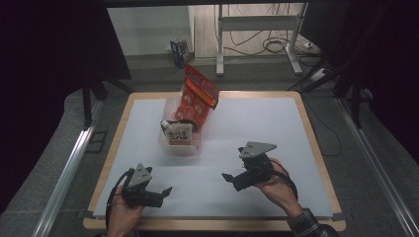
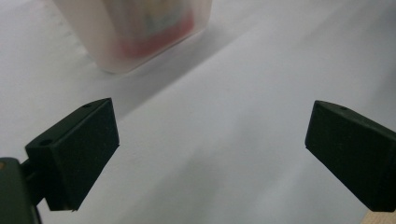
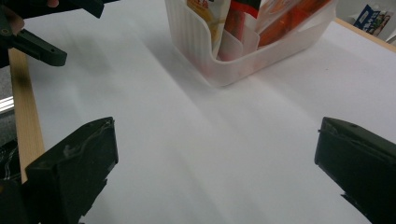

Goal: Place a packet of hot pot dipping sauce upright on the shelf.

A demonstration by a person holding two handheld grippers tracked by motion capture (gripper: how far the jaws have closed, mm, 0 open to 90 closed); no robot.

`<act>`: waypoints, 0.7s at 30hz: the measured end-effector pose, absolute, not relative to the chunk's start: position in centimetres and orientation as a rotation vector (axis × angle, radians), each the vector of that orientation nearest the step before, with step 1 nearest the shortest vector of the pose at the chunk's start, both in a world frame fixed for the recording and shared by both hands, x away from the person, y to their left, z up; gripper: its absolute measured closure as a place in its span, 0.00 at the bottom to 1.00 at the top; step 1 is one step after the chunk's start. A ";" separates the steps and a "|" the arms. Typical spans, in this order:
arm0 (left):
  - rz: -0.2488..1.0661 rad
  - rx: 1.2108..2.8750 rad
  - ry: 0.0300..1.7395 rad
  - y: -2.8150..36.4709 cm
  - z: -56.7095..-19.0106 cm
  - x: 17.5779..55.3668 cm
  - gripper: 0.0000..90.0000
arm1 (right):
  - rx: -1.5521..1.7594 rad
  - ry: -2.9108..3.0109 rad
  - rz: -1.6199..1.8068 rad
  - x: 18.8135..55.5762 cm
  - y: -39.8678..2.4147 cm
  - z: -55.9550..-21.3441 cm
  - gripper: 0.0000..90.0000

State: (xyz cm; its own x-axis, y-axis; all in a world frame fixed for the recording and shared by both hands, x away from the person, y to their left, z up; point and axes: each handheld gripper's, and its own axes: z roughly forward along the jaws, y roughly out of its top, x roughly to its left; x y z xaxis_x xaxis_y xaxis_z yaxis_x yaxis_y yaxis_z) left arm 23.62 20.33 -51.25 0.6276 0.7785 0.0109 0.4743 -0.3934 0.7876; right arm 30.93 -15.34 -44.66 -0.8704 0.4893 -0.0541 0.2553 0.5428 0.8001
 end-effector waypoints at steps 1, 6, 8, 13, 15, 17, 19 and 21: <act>0.493 2.063 0.977 20.3 -51.3 23.6 0.03 | 0.623 2.507 1.238 30.9 -15.5 -44.7 0.00; 0.498 2.081 0.968 19.8 -51.4 23.6 0.03 | 0.635 2.504 1.215 30.6 -16.5 -45.0 0.00; 0.499 2.084 0.964 19.7 -51.4 23.6 0.03 | 0.642 2.502 1.213 30.5 -16.8 -45.2 0.00; 0.503 2.088 0.963 19.6 -51.4 23.5 0.03 | 0.670 2.496 1.211 30.3 -17.8 -45.6 0.00; 0.500 2.089 0.960 19.5 -51.5 23.5 0.02 | 0.682 2.490 1.210 30.1 -18.3 -45.7 0.00; 0.496 2.090 0.956 19.4 -51.5 23.5 0.02 | 0.696 2.484 1.207 30.0 -18.6 -45.8 0.00; 0.497 2.094 0.953 19.3 -51.5 23.5 0.02 | 0.707 2.479 1.204 29.9 -19.1 -45.9 0.00; 0.495 2.101 0.948 19.1 -51.6 23.5 0.02 | 0.715 2.475 1.202 29.8 -19.4 -45.9 0.00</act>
State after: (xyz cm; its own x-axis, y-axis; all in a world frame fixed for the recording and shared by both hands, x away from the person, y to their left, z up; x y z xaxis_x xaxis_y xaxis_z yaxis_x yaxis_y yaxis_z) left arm 23.51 19.11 -51.55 0.6484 0.7605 0.0357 0.4639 -0.4319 0.7735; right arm 29.82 -19.38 -45.91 -0.8317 0.5531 -0.0485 0.3038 0.5266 0.7940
